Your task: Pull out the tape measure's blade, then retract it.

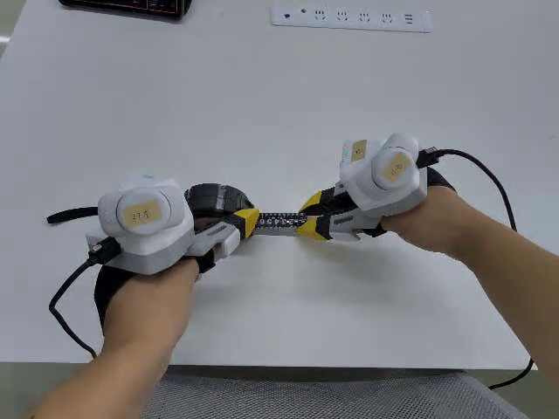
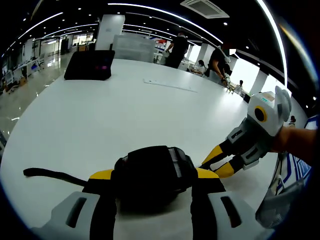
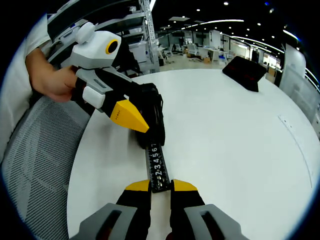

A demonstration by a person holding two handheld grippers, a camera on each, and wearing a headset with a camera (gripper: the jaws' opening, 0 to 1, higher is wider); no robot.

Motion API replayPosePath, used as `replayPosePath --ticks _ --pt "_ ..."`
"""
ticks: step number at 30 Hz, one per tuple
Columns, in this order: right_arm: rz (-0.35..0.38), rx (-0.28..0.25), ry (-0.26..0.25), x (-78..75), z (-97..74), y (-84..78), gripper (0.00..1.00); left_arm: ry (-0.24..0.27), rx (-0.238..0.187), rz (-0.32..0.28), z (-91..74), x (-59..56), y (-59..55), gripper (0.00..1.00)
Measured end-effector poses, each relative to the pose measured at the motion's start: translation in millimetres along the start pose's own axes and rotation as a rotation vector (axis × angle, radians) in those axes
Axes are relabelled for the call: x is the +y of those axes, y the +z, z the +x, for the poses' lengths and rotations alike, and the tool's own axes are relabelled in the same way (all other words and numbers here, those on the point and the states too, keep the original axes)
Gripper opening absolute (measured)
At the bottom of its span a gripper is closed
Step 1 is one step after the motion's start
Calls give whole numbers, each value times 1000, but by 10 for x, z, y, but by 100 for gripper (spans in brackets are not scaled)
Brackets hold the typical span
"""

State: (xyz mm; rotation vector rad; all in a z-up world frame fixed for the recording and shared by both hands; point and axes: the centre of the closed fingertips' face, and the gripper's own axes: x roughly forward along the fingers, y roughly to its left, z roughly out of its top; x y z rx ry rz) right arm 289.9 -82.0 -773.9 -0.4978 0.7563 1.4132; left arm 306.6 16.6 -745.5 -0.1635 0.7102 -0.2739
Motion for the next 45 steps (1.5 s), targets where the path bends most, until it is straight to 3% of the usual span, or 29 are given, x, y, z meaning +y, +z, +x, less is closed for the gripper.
replayPosePath --ticks 32,45 --pt "-4 -49 17 85 317 310 10 -22 -9 -51 -16 25 9 56" --pt "-27 -67 28 96 387 355 11 -27 -13 -53 -21 22 12 56"
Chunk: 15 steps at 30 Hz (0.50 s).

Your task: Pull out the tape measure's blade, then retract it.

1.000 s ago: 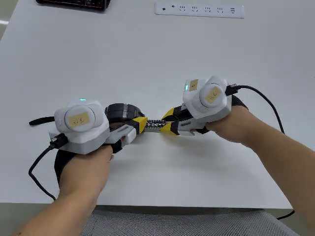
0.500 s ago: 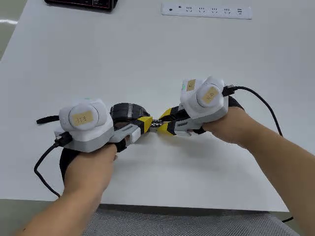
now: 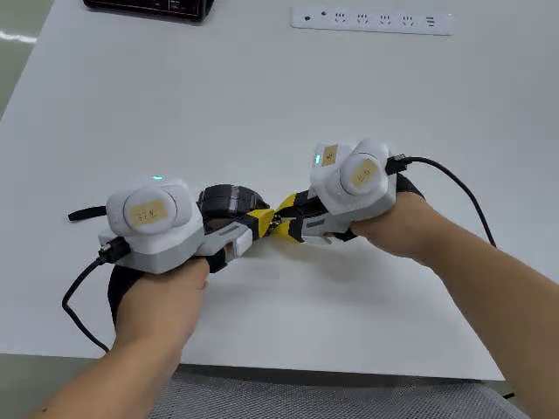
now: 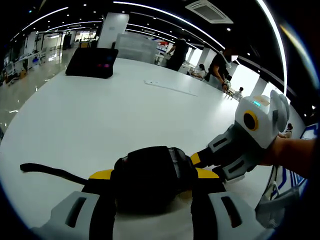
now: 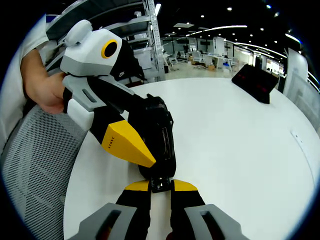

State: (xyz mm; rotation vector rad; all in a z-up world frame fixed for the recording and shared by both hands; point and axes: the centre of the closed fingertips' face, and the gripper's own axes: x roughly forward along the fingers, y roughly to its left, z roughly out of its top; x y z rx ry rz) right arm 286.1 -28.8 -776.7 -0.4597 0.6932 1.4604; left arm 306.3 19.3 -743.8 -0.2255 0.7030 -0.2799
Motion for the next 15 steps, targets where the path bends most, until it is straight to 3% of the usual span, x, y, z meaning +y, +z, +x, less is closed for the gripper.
replayPosePath --ticks 15 --pt "4 5 -33 -18 -34 5 14 -6 29 -11 11 -4 2 58"
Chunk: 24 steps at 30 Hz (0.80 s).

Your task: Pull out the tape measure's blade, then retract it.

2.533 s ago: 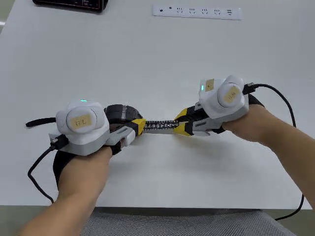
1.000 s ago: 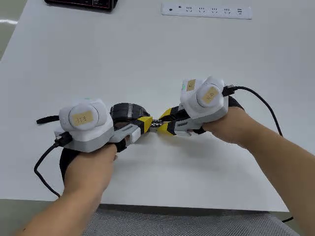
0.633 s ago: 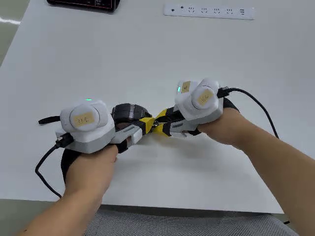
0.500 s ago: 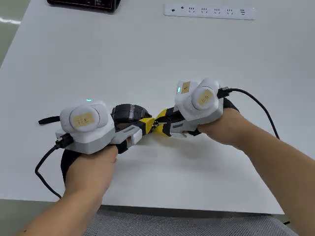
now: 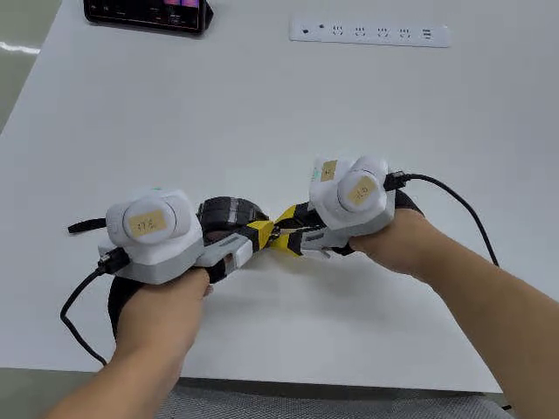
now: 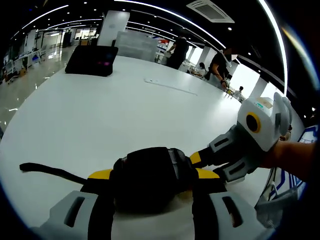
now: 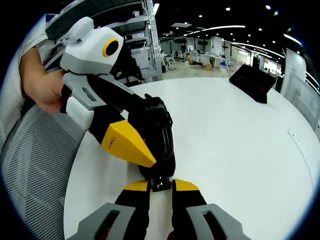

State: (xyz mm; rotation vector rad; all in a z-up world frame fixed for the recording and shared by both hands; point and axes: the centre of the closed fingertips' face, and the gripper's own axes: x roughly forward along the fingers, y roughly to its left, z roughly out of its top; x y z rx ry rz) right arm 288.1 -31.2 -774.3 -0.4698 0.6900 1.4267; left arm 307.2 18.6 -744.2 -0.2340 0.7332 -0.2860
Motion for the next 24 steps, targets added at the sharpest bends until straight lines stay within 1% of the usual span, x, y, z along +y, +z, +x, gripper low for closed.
replayPosePath --ticks 2,3,5,9,10,12,17,20,24 --pt "5 -2 -7 -17 -29 2 16 -2 4 2 -2 -4 -1 59" --pt "9 -2 -11 -26 -44 1 17 -1 4 18 -5 -9 6 59" --pt "13 -1 -18 -39 -70 -5 19 -2 1 24 -3 -2 9 59" --pt "37 -22 -28 -55 -101 29 22 -10 -1 30 -13 -9 30 59" --pt "55 -35 -25 -57 -102 44 22 -11 -2 28 -16 -7 37 59" --pt "63 -47 -25 -61 -106 66 21 -14 -3 22 -18 -8 41 59" --pt "66 -52 -31 -66 -115 82 22 -20 -1 24 -33 -19 47 59" --pt "76 -59 -28 -62 -129 93 22 -30 -14 6 -36 -36 61 60" --pt "86 -70 -33 -61 -151 103 22 -30 -15 2 -35 -34 58 61"
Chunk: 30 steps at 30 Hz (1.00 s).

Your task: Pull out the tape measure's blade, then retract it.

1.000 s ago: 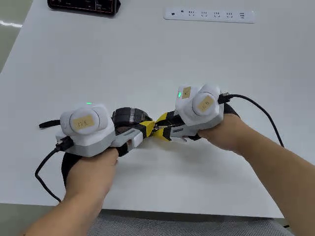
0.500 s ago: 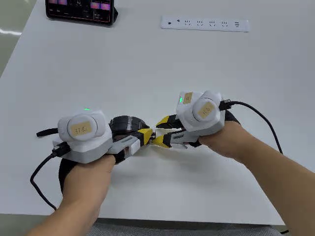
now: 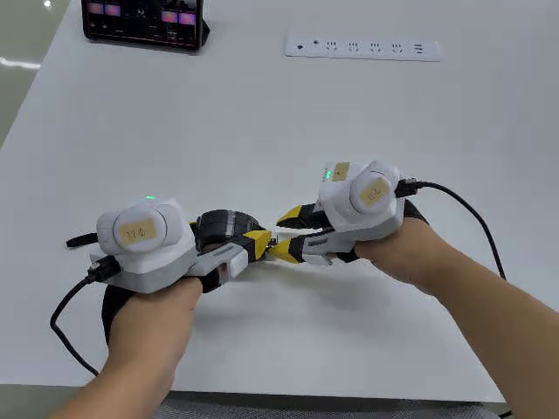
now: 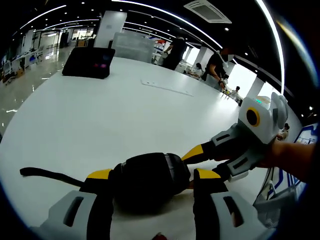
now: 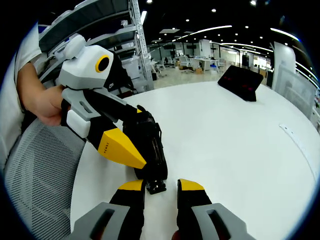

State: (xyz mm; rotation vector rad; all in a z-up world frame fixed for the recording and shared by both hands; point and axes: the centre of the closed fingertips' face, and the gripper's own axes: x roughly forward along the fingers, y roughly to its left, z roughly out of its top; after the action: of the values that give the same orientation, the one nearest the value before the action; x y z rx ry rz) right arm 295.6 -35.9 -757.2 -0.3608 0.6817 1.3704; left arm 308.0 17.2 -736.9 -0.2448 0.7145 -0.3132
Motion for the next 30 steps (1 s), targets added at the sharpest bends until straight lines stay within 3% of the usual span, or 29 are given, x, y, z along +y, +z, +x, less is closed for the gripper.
replayPosePath --ticks 11,23,30 --pt "31 -32 -13 30 -47 65 25 -10 -5 6 -48 -37 27 63" --pt "56 -37 -53 50 -223 -42 30 -22 -10 30 -101 -53 29 64" --pt "81 -57 -90 60 -356 -88 35 -31 -22 79 -181 -60 64 64"
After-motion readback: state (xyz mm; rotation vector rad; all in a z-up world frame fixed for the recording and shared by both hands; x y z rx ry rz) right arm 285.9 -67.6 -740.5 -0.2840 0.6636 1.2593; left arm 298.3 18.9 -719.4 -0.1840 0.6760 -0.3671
